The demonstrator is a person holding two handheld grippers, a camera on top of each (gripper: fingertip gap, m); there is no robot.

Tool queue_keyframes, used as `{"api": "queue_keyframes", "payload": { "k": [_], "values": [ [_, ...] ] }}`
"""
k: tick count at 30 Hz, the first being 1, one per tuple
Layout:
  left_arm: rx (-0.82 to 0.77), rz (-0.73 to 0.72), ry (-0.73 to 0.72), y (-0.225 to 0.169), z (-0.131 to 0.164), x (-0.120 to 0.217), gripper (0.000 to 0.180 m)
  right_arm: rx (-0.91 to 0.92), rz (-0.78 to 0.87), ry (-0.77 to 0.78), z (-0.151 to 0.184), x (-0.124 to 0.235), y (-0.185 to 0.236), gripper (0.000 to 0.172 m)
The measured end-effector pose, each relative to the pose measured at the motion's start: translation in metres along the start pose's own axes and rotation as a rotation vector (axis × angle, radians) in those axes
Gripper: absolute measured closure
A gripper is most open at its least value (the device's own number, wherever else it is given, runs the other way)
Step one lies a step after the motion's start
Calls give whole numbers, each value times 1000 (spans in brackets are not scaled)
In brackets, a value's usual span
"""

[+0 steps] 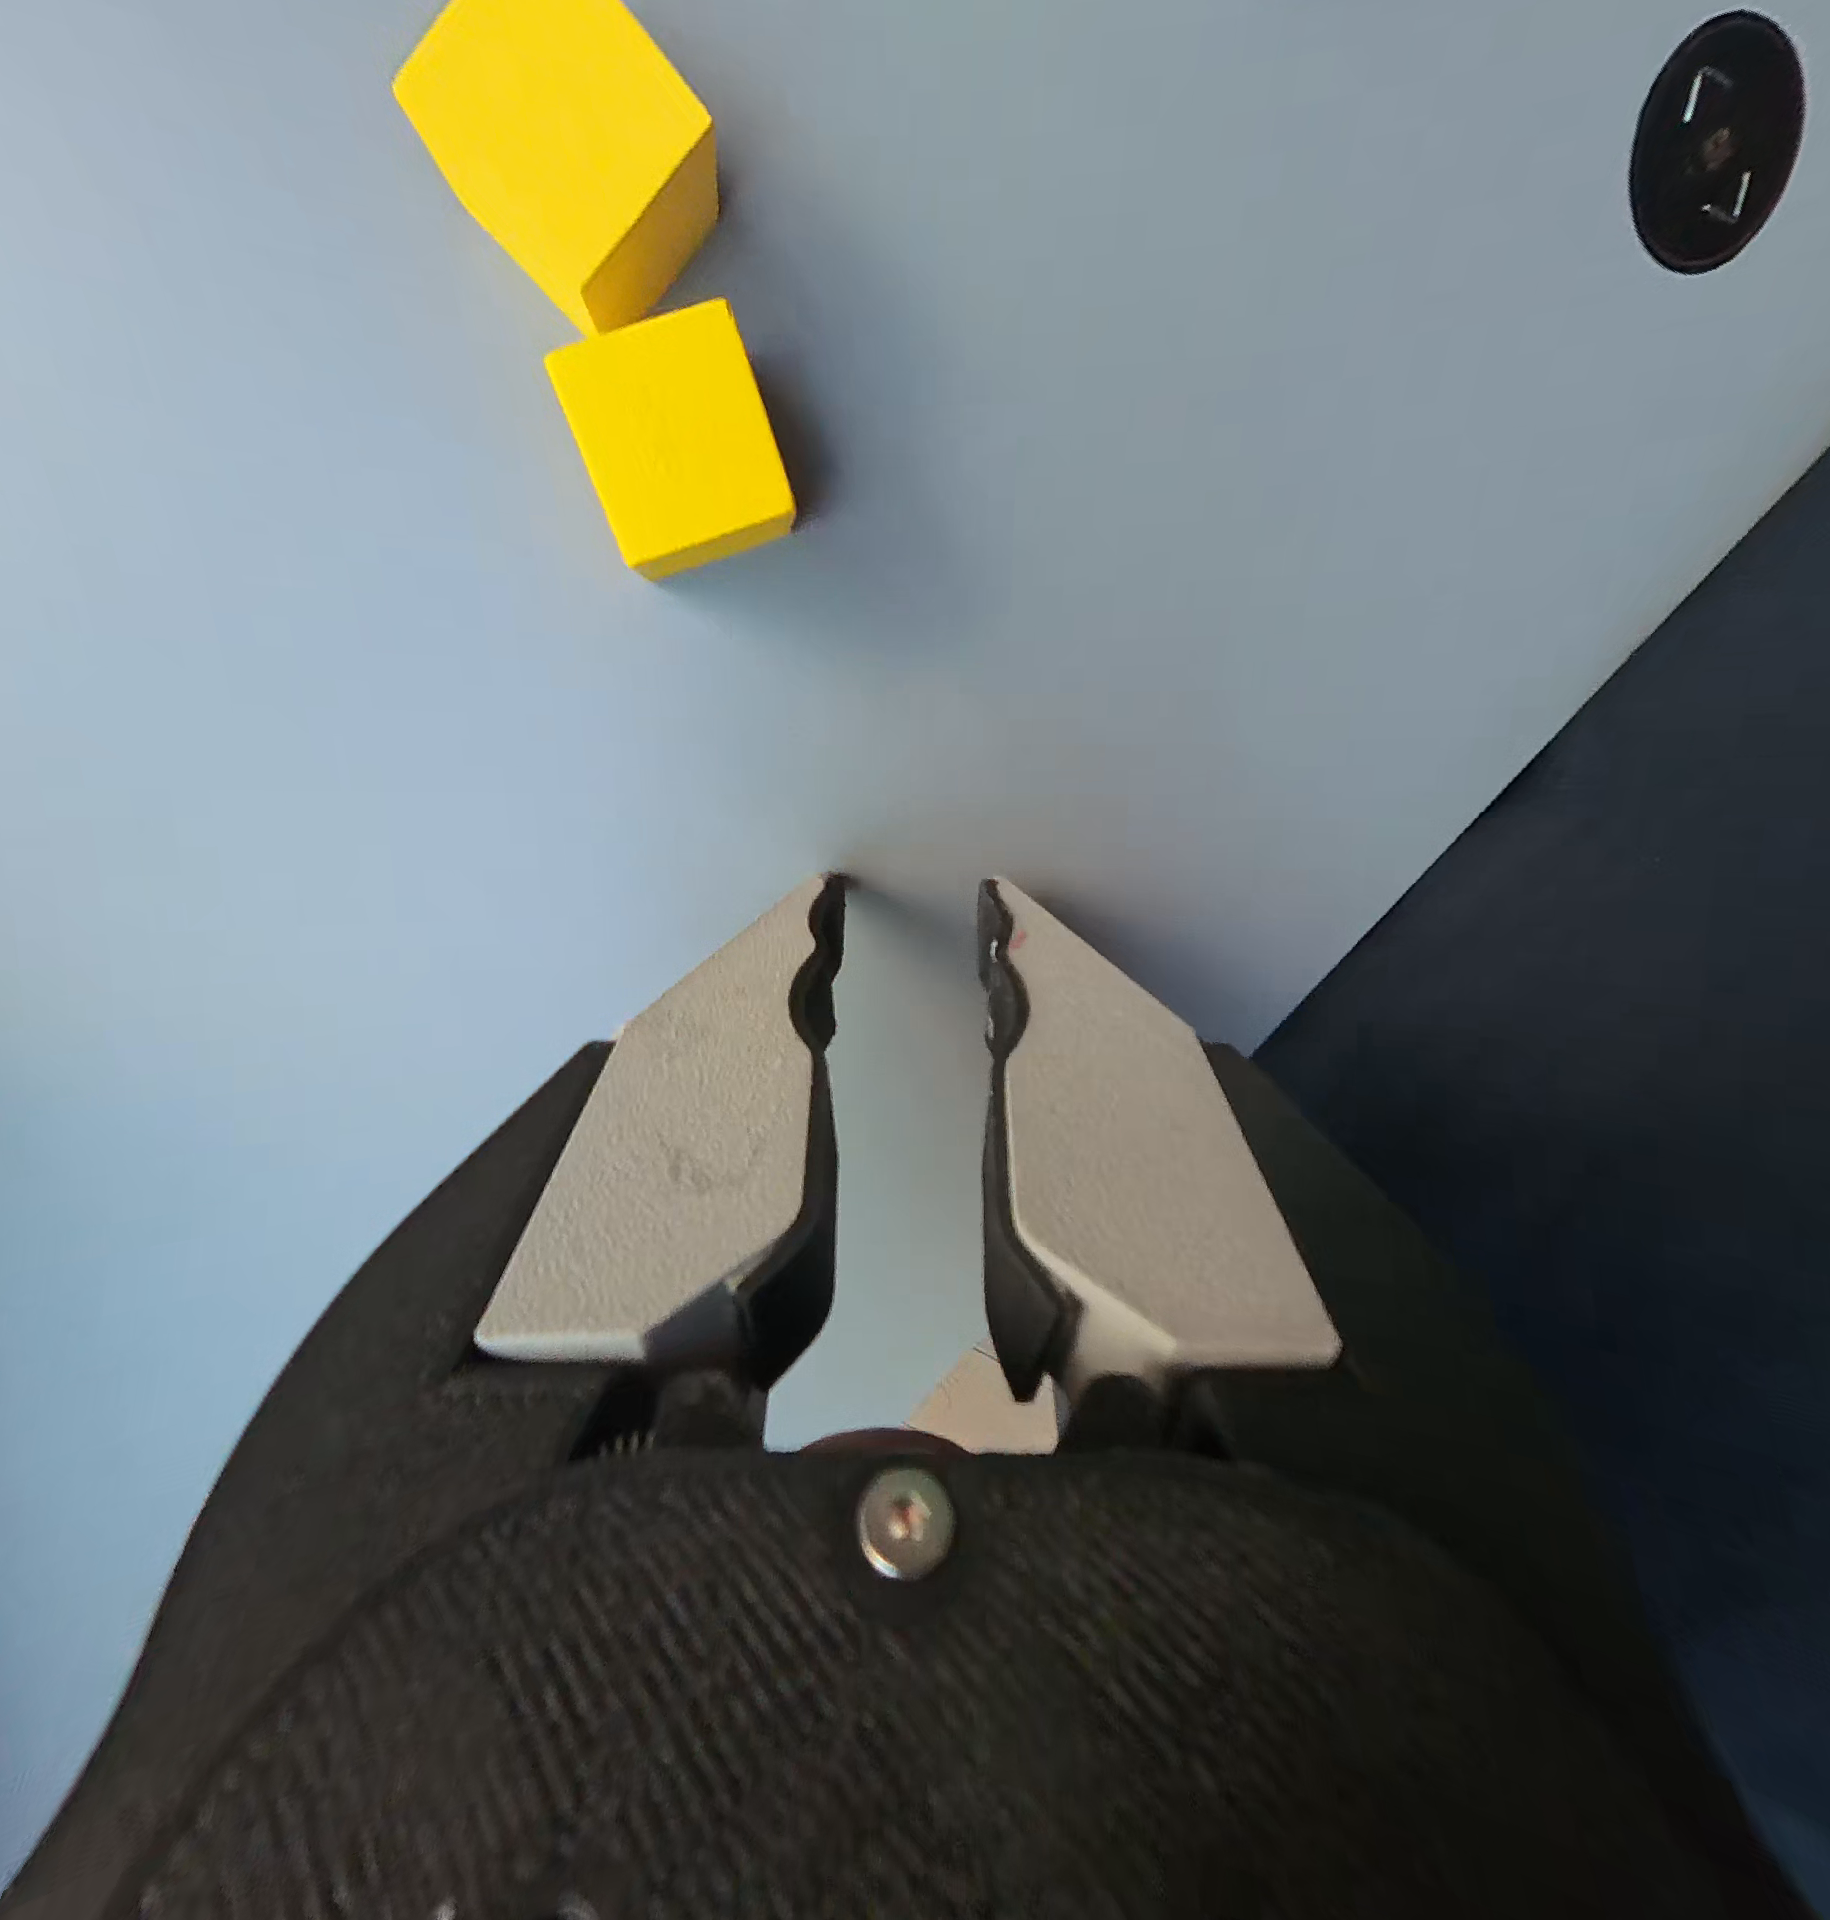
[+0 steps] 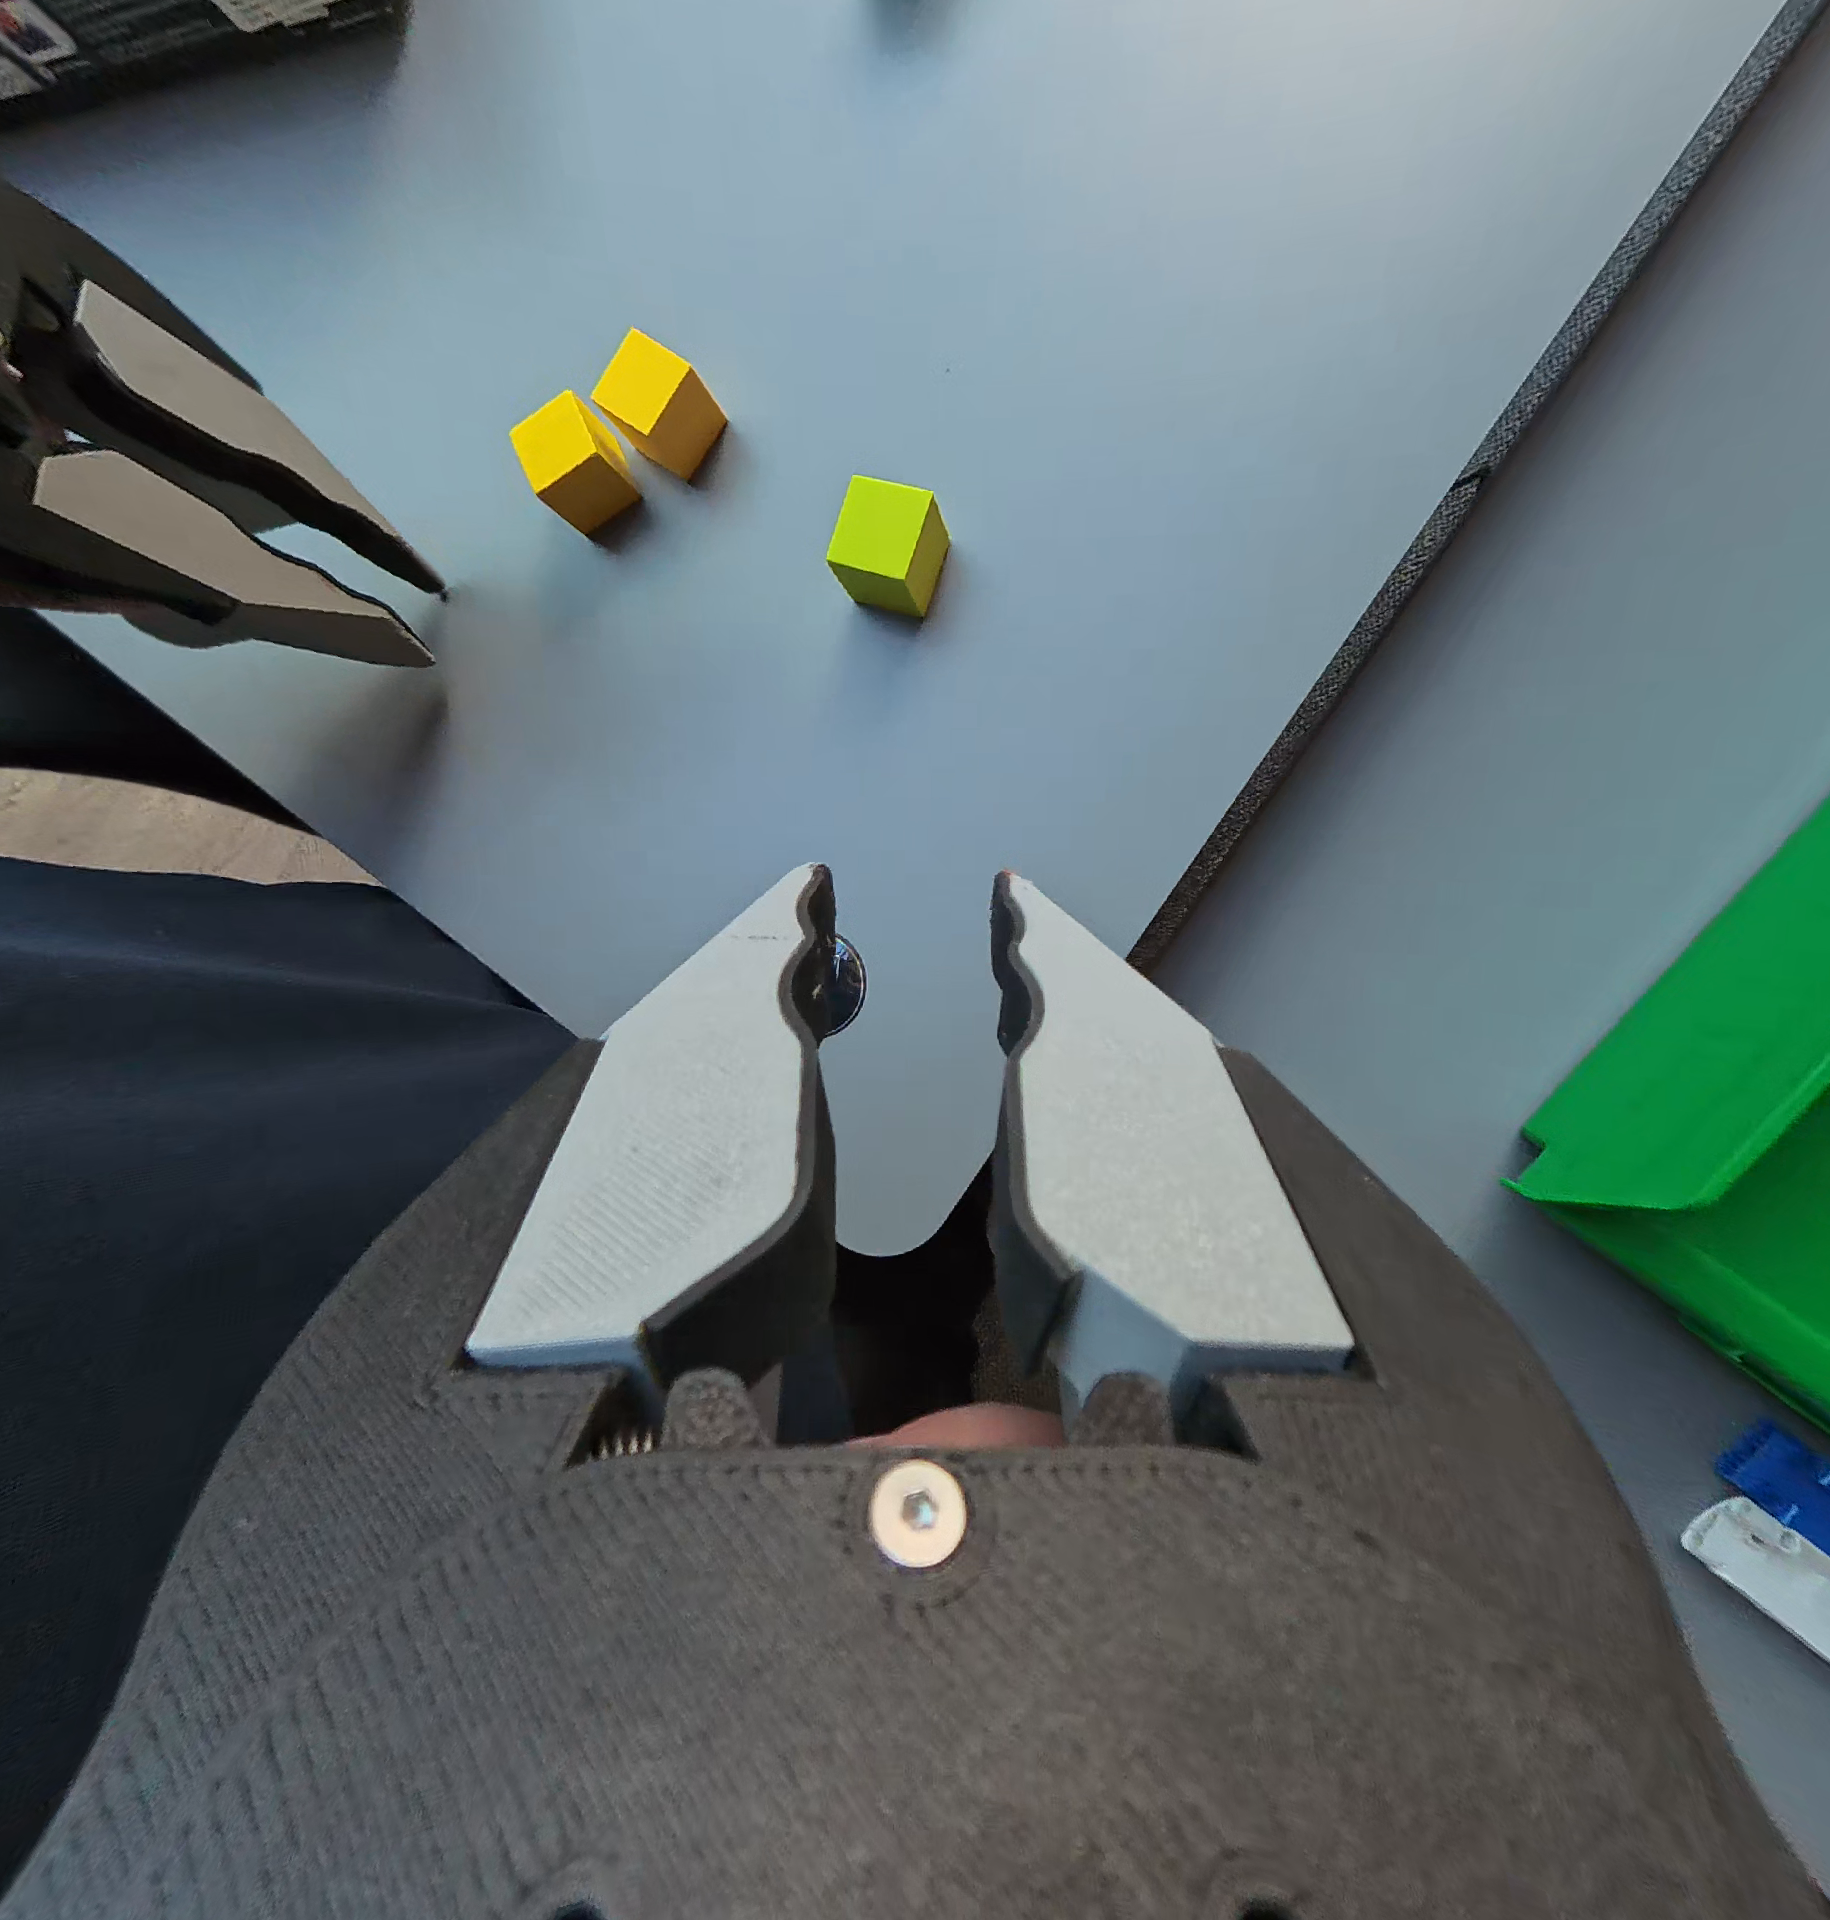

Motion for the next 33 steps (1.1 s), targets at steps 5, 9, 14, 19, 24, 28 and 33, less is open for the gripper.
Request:
{"api": "queue_keyframes", "payload": {
  "k": [5, 9, 14, 19, 24, 28, 33],
  "values": [
    [35, 1, 18, -11, 1, 0, 157, 10, -37, 14, 7, -2, -5, 144],
    [25, -10, 26, -15, -4, 2, 157, 4, -39, 2, 8, 0, -16, 144],
    [40, -44, 23, -6, -7, 5, 156, -22, -40, -23, 4, 4, -27, 145],
    [62, -123, -19, 21, -6, 21, 155, -47, -34, -49, 6, 9, -31, 145],
    [171, -173, -25, 52, 10, 31, 144, -61, -28, -22, 23, 9, -30, 146],
    [249, -133, -82, 59, 11, 35, 137, -58, -26, -3, 30, 6, -27, 146],
    [233, -38, -133, 48, -20, 23, 128, -45, -32, -2, 24, 3, -20, 146]
  ]
}}
Point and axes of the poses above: each gripper's, where its closed fingertips meet, x back along the fingers, z out of its underside, y = z × x across the jaws, the point moved 2 cm from there along x, back along the fingers, and after that the axes turned 15 degrees about -x, right-handed, at the moved point
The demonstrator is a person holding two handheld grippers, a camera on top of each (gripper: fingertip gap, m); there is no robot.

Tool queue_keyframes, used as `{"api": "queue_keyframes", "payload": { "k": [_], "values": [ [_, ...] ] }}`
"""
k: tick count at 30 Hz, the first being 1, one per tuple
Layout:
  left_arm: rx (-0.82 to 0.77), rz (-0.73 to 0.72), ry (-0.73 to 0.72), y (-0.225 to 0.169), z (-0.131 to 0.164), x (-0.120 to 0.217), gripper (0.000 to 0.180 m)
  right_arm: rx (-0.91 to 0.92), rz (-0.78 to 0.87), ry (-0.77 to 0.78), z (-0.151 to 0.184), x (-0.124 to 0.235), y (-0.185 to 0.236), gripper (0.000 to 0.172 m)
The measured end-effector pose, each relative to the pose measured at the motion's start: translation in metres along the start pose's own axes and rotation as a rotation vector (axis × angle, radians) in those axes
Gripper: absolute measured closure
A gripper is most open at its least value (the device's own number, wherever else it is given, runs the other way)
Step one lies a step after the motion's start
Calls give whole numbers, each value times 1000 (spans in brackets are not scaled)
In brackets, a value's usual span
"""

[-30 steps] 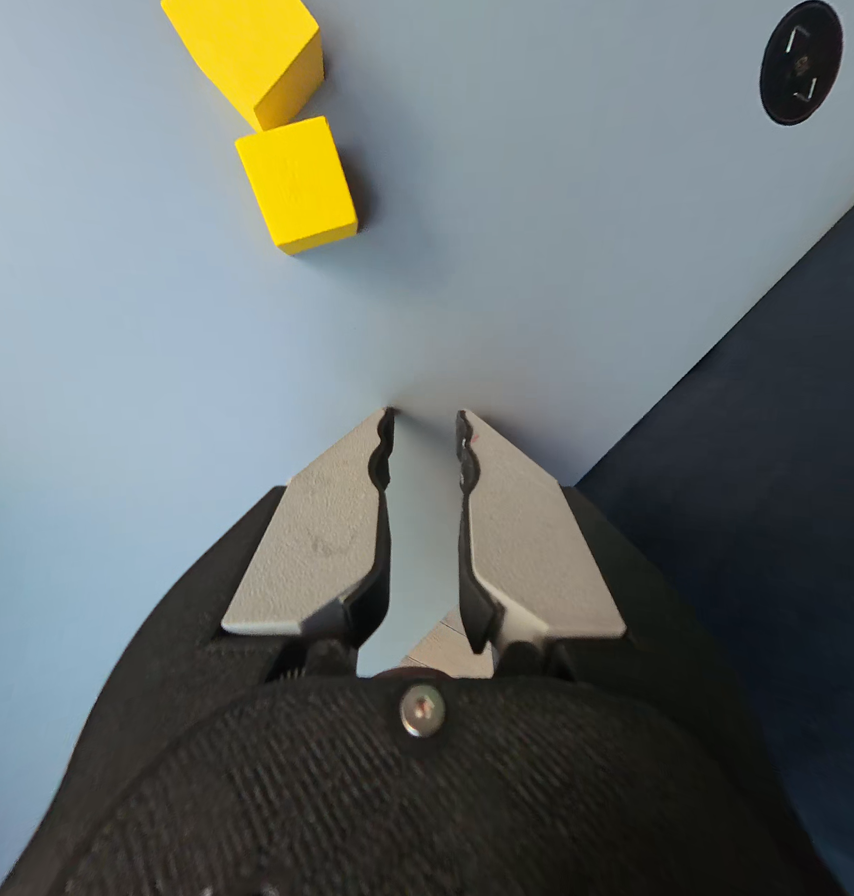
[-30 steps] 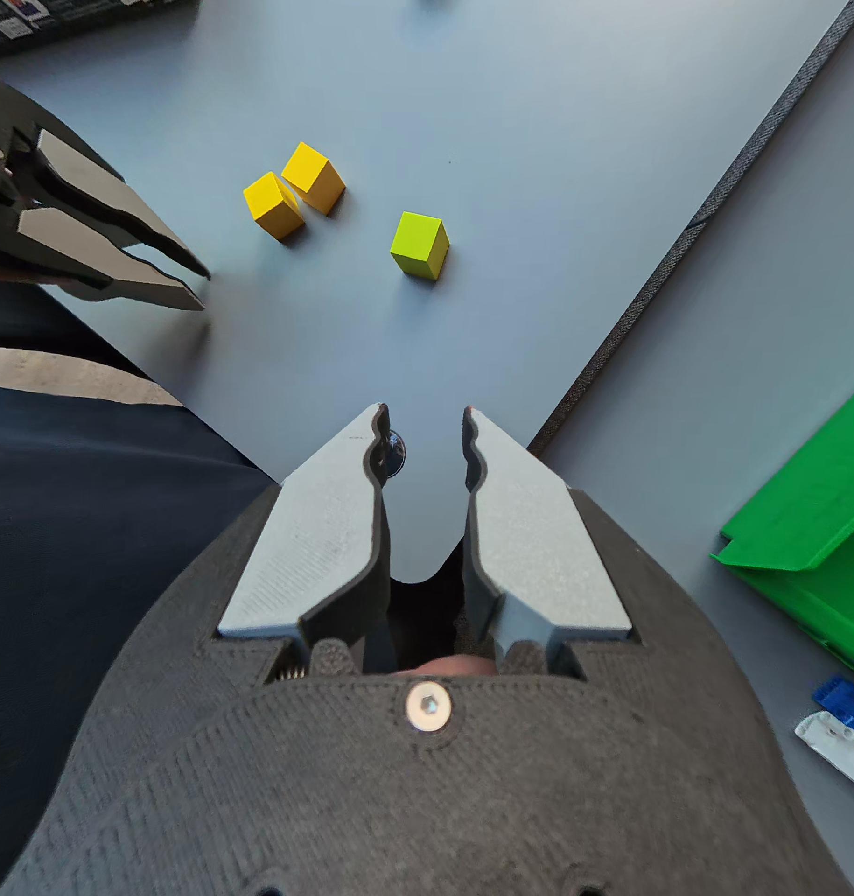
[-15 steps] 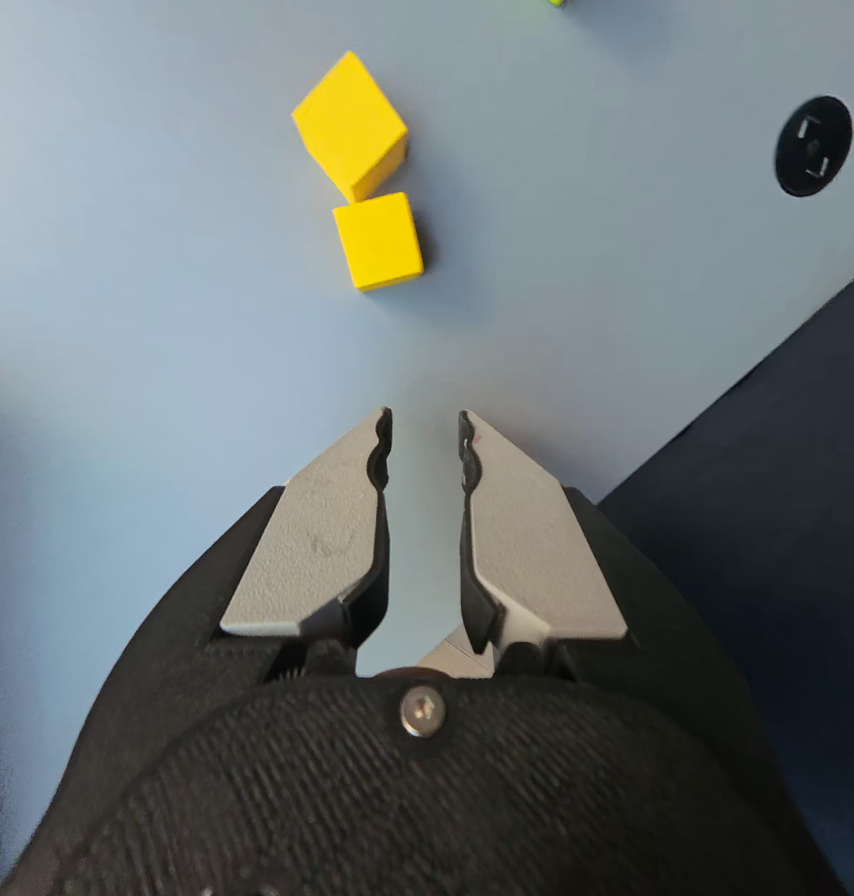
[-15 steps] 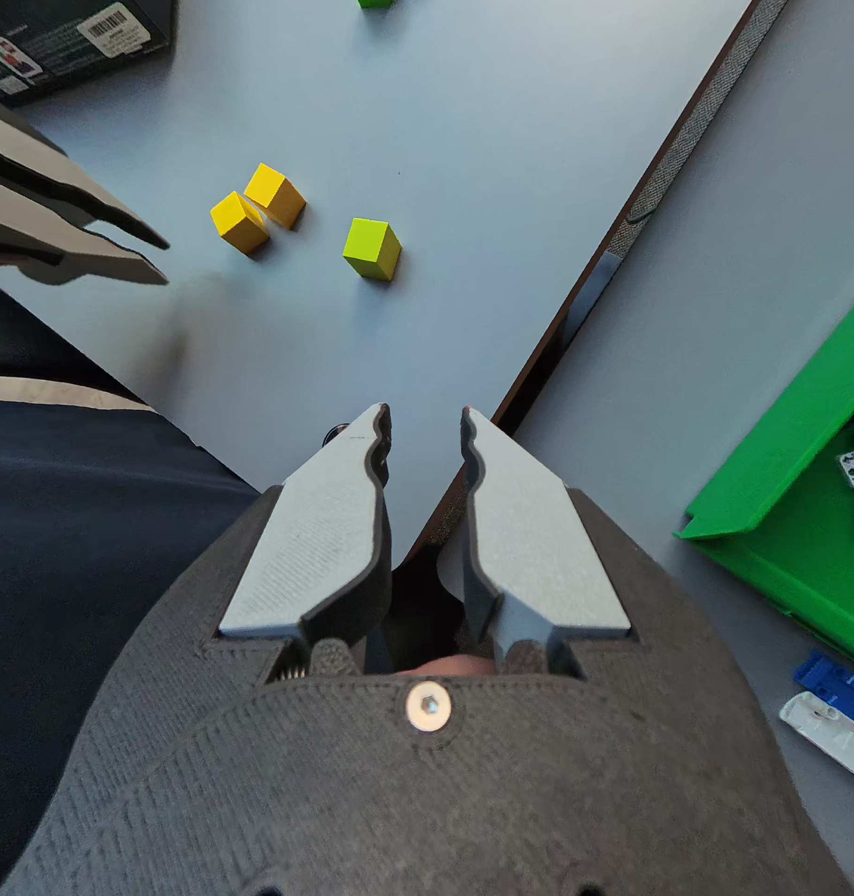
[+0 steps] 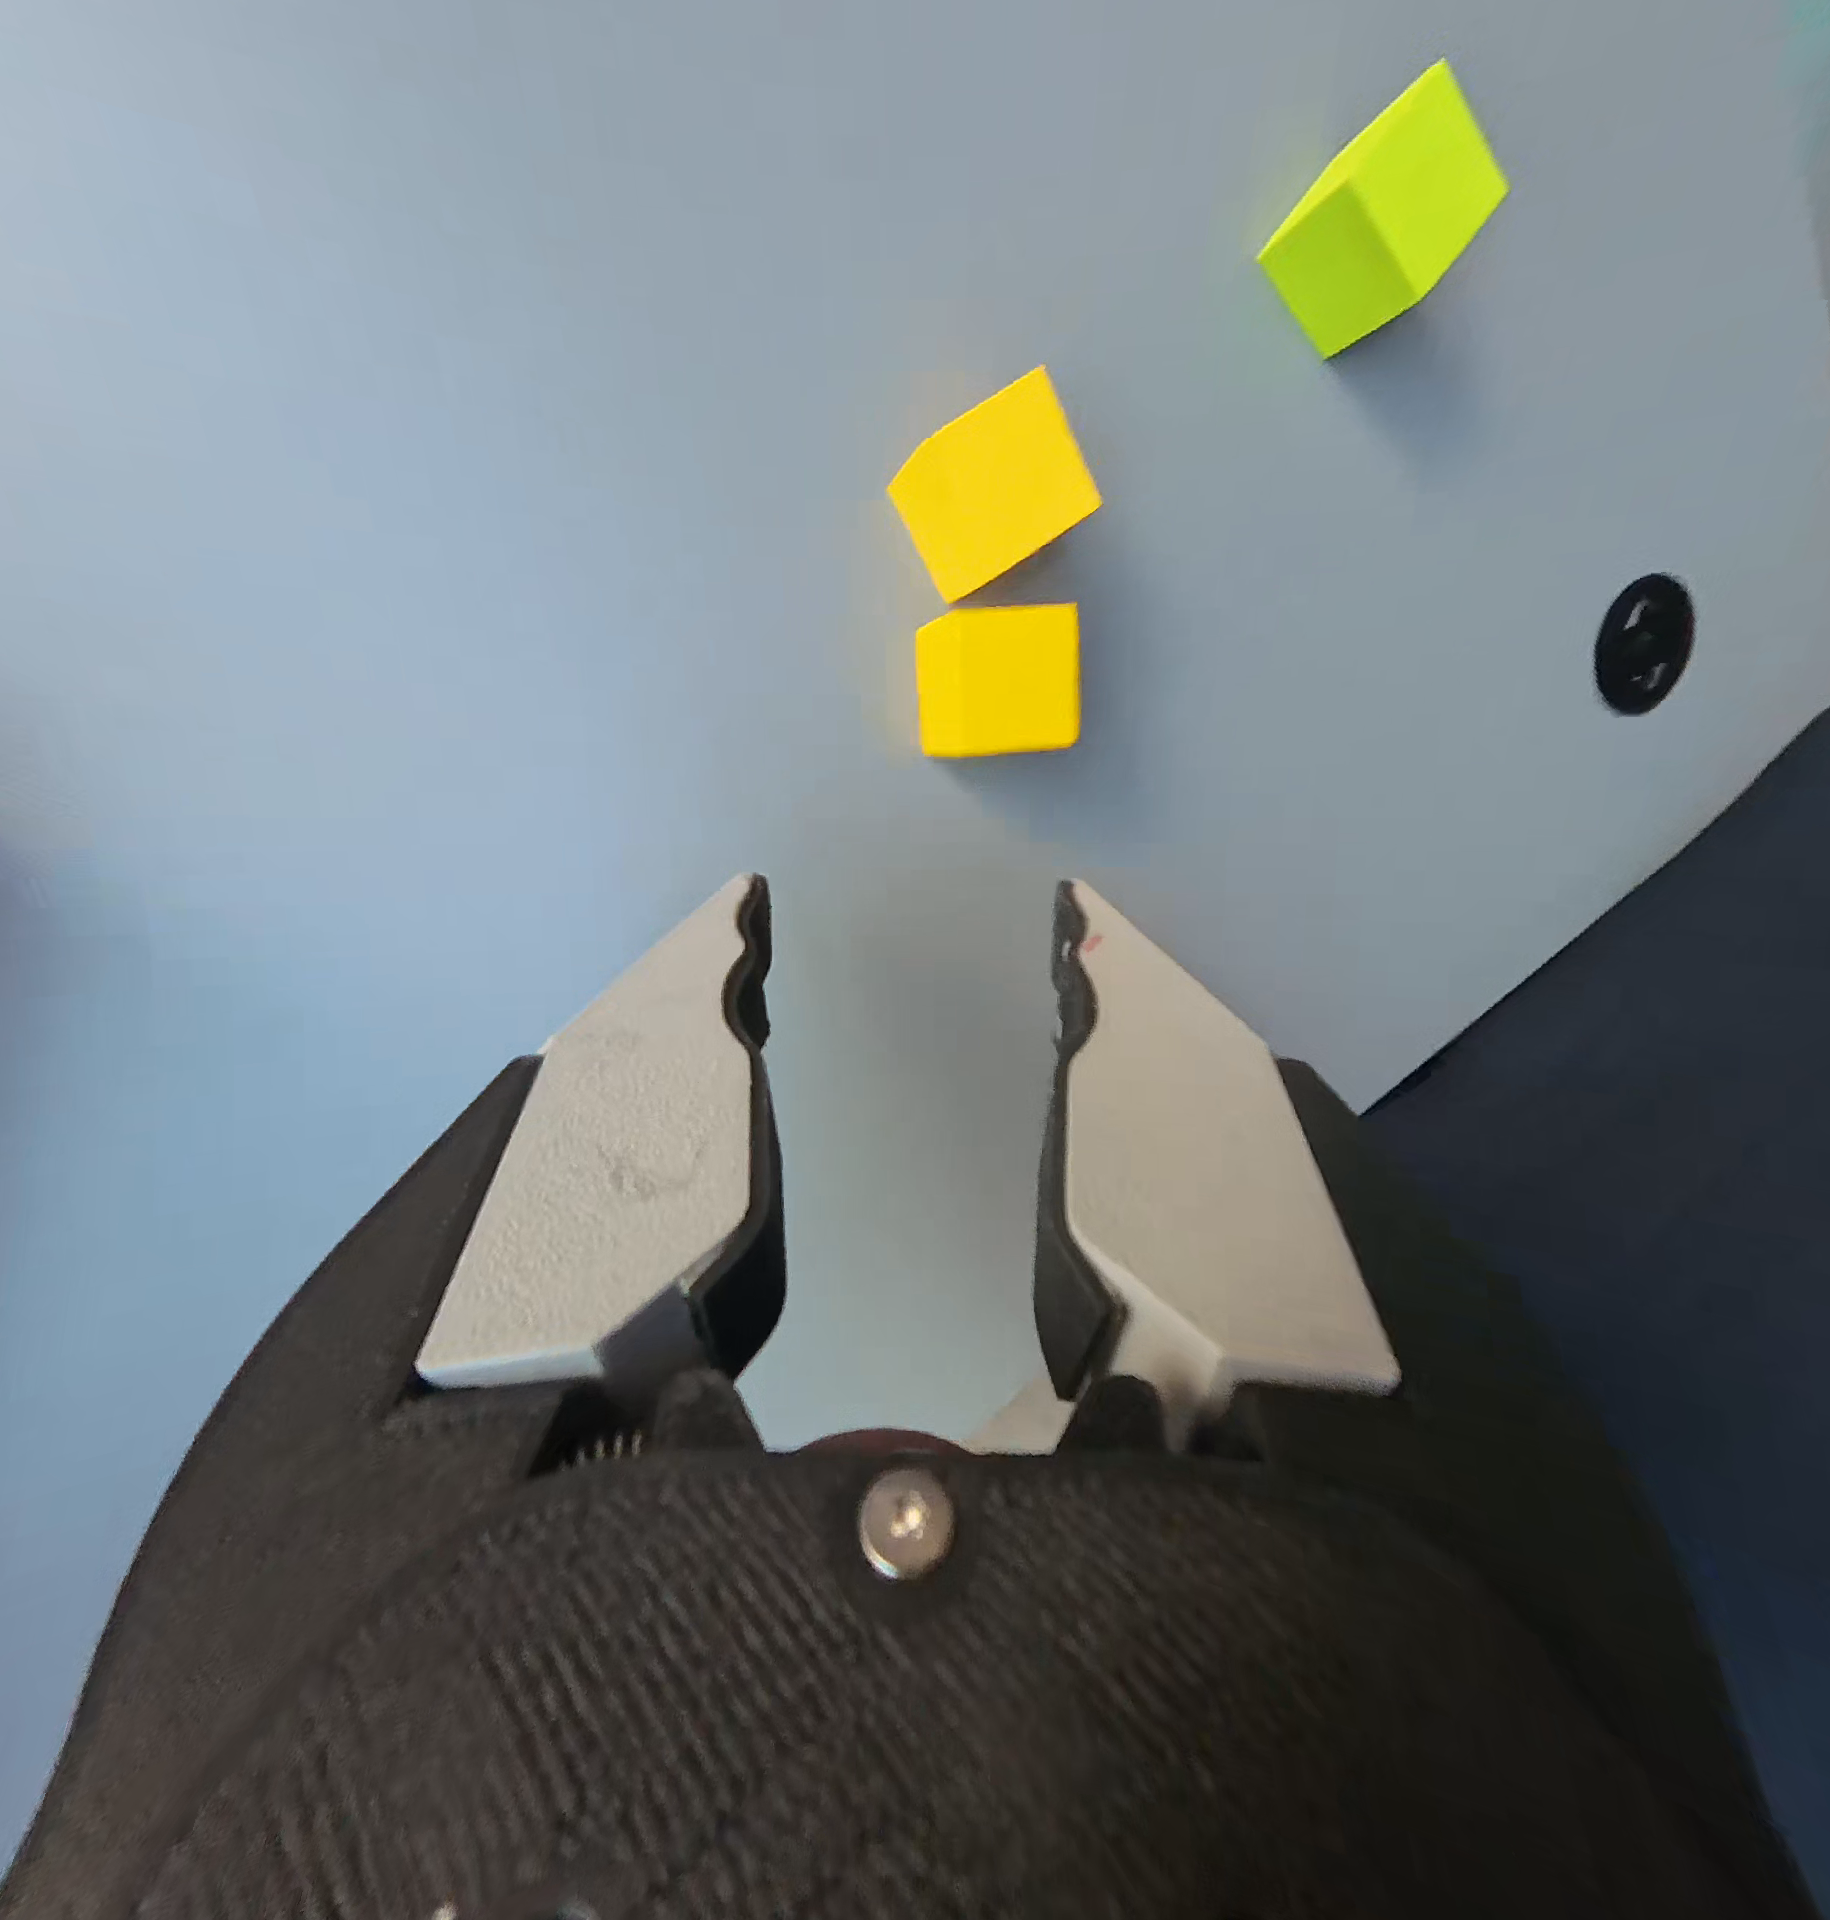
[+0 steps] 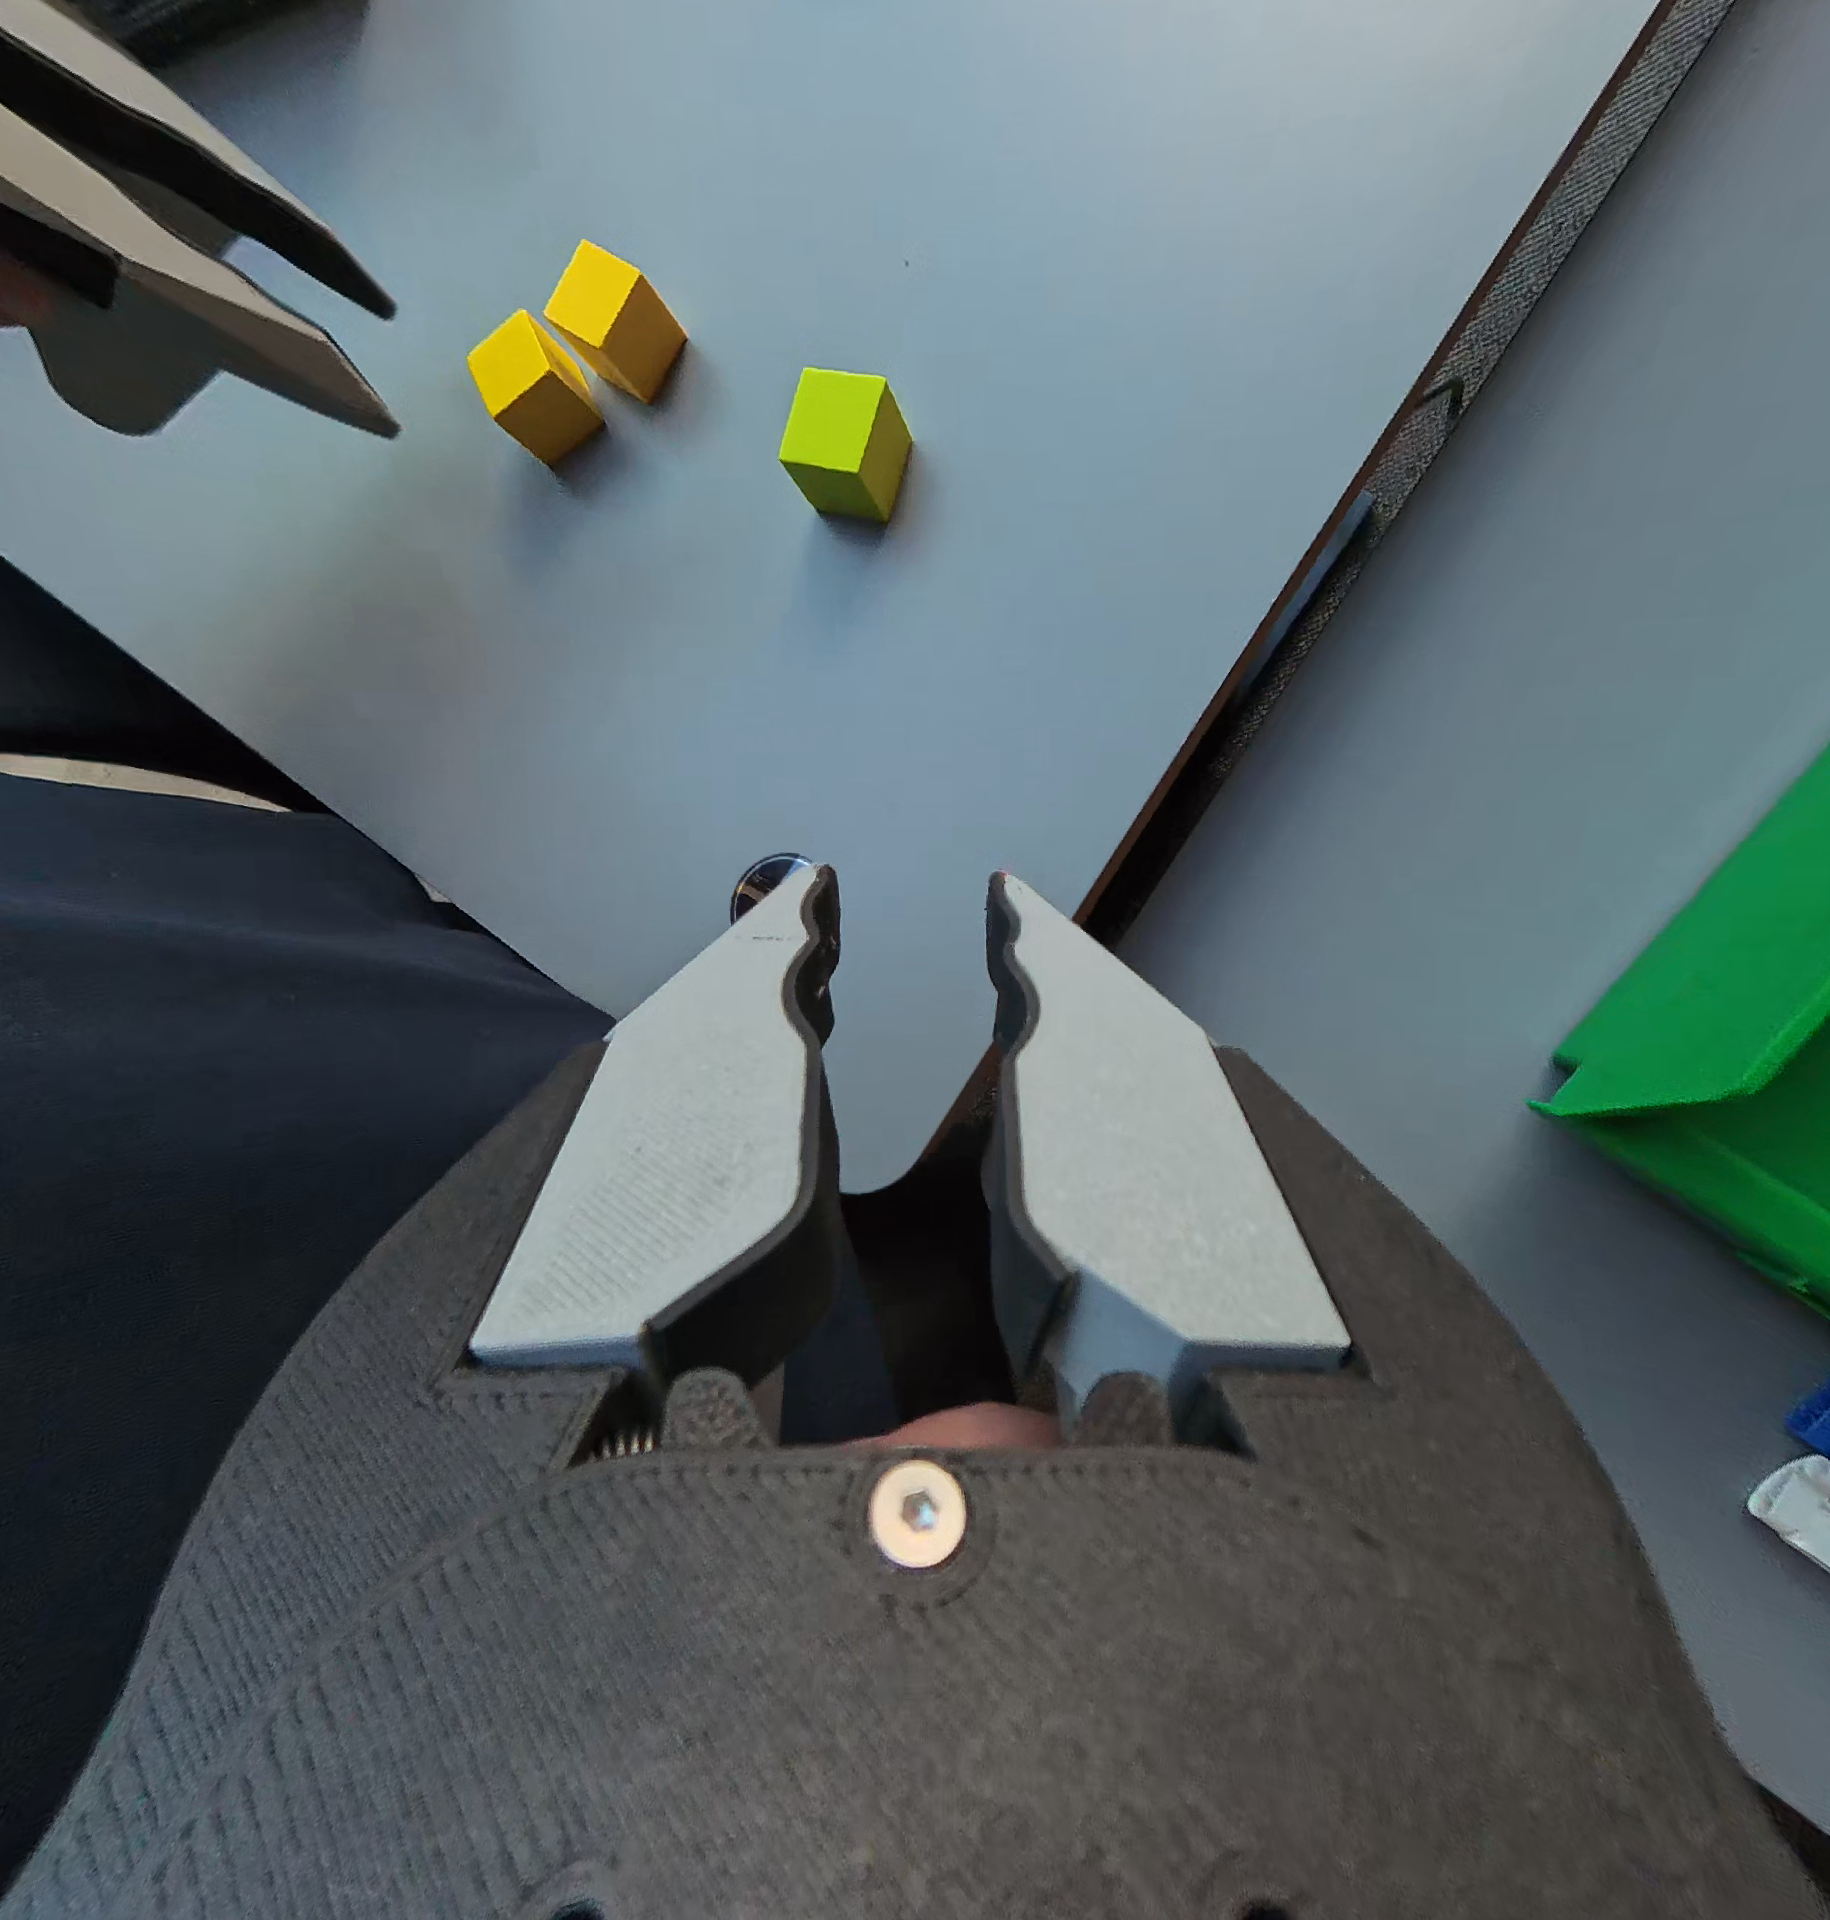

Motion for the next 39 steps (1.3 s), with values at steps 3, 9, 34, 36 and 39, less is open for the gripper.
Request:
{"api": "queue_keyframes", "payload": {
  "k": [3, 9, 34, 36, 39],
  "values": [
    [13, 53, -5, -10, -19, -19, 126, 14, -4, -4, -6, -1, 4, 146],
    [-189, 17, 69, -17, -22, -34, 153, 19, -9, -22, -13, 2, 8, 146],
    [-500, 38, 92, 5, -74, -34, 135, 11, -16, 5, 3, 0, 11, 146],
    [-524, 85, 96, -4, -73, -37, 142, 6, -16, 2, 5, 1, 11, 146],
    [-558, 92, 102, -10, -70, -39, 148, -4, -15, 2, 8, 1, 9, 146]
  ]
}}
Point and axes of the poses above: each gripper's, where its closed fingertips meet, x back along the fingers, z out of its underside, y = z × x across the jaws, the point moved 2 cm from there along x, back along the fingers, and after that the axes turned 15 degrees about -x, right-handed, at the moved point
